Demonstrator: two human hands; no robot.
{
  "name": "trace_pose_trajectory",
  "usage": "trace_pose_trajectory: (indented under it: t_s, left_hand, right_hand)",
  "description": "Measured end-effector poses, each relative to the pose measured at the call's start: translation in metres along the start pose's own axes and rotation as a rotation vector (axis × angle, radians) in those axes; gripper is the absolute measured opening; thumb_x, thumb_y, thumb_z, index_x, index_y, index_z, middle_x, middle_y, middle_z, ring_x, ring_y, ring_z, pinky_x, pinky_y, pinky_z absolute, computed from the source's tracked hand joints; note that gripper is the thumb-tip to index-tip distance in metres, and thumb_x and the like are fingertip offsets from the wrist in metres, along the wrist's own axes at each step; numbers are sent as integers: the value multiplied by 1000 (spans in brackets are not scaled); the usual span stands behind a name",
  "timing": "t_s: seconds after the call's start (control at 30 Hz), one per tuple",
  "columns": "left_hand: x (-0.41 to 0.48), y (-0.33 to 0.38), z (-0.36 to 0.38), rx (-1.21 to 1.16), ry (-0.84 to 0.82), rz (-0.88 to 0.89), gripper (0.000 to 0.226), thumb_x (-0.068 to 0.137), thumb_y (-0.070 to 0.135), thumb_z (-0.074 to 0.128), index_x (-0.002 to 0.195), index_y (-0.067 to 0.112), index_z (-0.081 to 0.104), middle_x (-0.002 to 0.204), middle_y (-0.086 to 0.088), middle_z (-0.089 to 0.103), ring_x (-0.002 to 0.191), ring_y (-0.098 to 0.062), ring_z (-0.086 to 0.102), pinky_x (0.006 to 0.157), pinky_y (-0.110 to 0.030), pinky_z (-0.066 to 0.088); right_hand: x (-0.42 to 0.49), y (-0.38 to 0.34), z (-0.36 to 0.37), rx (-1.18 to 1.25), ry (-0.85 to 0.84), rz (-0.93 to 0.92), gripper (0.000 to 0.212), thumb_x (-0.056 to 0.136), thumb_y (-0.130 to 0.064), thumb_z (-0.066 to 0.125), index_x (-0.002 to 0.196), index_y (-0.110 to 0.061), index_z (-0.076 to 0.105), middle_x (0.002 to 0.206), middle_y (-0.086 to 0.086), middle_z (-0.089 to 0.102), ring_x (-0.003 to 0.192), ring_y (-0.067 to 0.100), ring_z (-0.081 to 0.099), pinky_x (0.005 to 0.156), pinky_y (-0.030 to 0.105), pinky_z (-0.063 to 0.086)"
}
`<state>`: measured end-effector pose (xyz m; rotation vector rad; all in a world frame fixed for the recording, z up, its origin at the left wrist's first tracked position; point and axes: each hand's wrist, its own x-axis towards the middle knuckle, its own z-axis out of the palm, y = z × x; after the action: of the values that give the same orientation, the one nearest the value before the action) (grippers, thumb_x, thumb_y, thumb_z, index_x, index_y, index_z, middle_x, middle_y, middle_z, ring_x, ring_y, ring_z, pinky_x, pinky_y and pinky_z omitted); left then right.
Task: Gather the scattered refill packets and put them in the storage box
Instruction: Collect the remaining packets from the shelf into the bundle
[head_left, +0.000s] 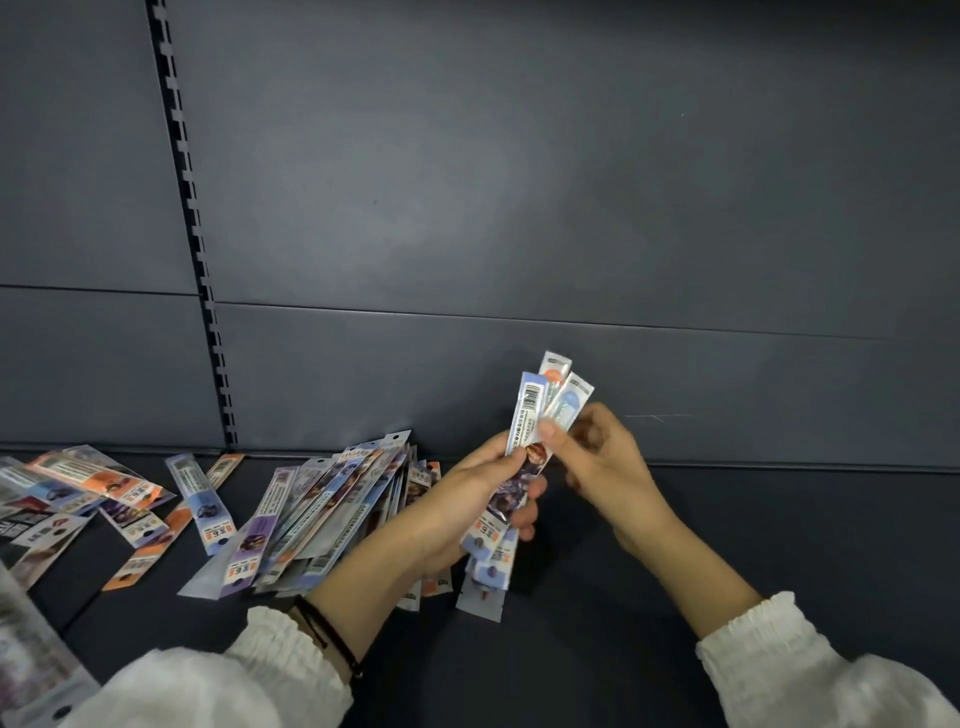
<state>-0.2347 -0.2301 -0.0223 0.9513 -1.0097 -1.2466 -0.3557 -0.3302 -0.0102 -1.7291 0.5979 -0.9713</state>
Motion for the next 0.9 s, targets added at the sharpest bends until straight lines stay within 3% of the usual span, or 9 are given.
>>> trace_pose_trajectory:
  t_s: [0.13,0.27,0.37,0.47,0.57,0.63,0.7,0.8,0.9]
  left_hand:
    - [-8,8,-5,101,-143,-167,30,102,18,38,128,15,53,70,-2,50,53,-11,37,50,-22,38]
    - [-12,10,-11,75,-228,-300,23,99,18,45,119,12,55,74,-5,56,52,-12,44,52,-25,42]
    - [-14,19,-19,47,-207,-284,35,98,33,45,114,6,60,86,-11,69,56,-16,60,55,-28,53]
    - [-15,25,-27,-310,-70,-198,68,95,53,30,113,0,68,99,-24,71,66,-24,70,61,-31,59]
    - [-8,19,-27,-480,96,-28,56,99,43,29,121,2,61,106,-22,71,78,-25,73,68,-33,60]
    - [-2,11,-23,-335,185,19,36,100,24,39,129,9,54,117,-16,69,96,-25,71,81,-35,58]
    - [0,4,-15,-91,197,60,42,92,11,54,133,20,49,131,-4,62,115,-19,62,97,-37,49]
    - [-2,-2,2,108,150,116,56,82,33,66,133,35,42,134,20,51,120,5,47,110,-31,34]
    - [3,-8,5,75,235,168,66,80,54,63,138,38,37,145,13,45,134,-4,39,117,-39,25]
  right_hand:
    - [5,-9,-18,217,-55,138,23,87,-32,62,107,-21,63,72,-3,63,55,6,52,44,21,29]
    - [5,-9,-30,97,-245,202,20,80,-20,70,100,-18,72,70,2,67,56,10,52,45,23,26]
    - [6,-9,-26,183,-169,257,9,81,-13,70,89,-13,72,73,5,69,56,10,58,42,18,37]
    - [11,-7,-22,475,7,334,5,83,-10,68,87,-12,70,71,0,71,55,5,64,48,16,48]
    - [14,-2,-19,784,175,426,3,84,-9,67,87,-8,67,76,4,68,44,3,55,39,13,42]
    - [14,3,-15,927,234,495,9,85,-9,67,92,-4,65,81,8,65,42,4,51,38,12,41]
    - [12,8,-9,943,281,519,11,85,-8,67,94,-3,64,85,8,64,45,5,52,39,12,42]
    - [6,11,5,760,330,476,6,87,-9,66,92,-6,63,85,7,65,63,10,58,48,17,49]
    - [-4,7,16,565,302,367,9,89,-14,65,96,-8,64,86,4,70,73,11,66,61,21,50]
